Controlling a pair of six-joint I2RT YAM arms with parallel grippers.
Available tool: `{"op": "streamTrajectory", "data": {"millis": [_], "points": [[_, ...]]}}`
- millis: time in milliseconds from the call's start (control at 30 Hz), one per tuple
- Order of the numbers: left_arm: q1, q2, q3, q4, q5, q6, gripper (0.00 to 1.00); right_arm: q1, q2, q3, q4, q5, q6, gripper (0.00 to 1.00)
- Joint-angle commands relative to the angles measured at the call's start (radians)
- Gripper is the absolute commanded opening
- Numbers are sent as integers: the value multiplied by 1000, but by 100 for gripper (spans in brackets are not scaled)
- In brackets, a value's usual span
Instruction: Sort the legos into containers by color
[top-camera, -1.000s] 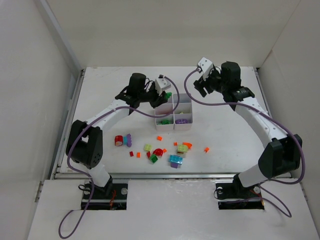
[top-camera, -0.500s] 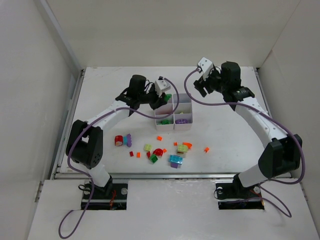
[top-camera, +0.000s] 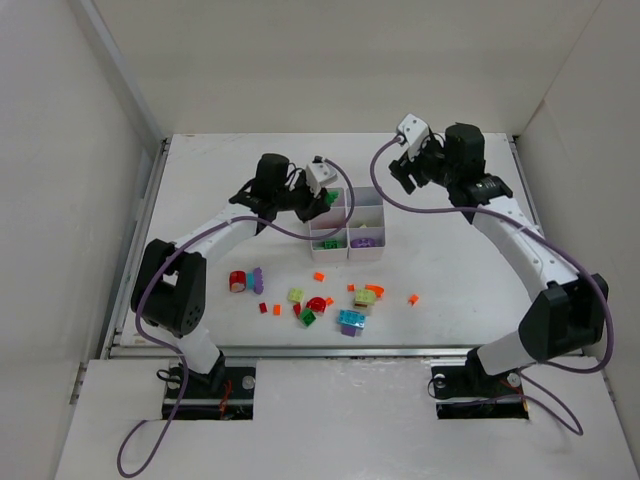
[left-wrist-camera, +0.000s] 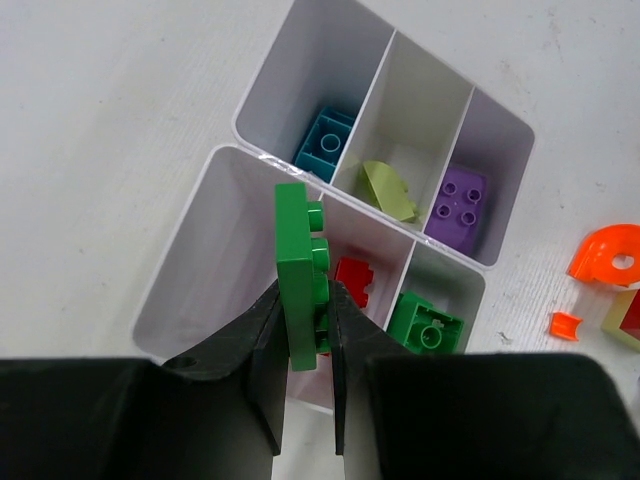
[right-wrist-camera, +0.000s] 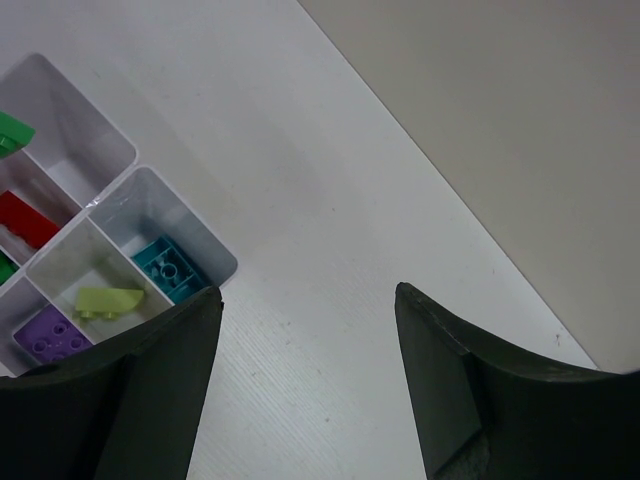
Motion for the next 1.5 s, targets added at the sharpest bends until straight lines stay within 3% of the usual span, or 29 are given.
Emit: {"op": "streamTrajectory", "data": {"millis": [0,400,667,967,1467], "points": [[5,-56,-12,33,8,-18,0,10,-41,-9,51,1,9,75],[23,-65,-30,33,-1,-19,0,10,-59,-27,51,1,18,75],[74,-75,-40,-11,-35,107,0,10,-68,-36,51,1,18,75],[83,-33,-11,-120,47,337,0,10,-59,-38,51,-19,18,75],[71,-15,85,-235,148,357,0,10,-59,-38,51,-19,18,75]]}}
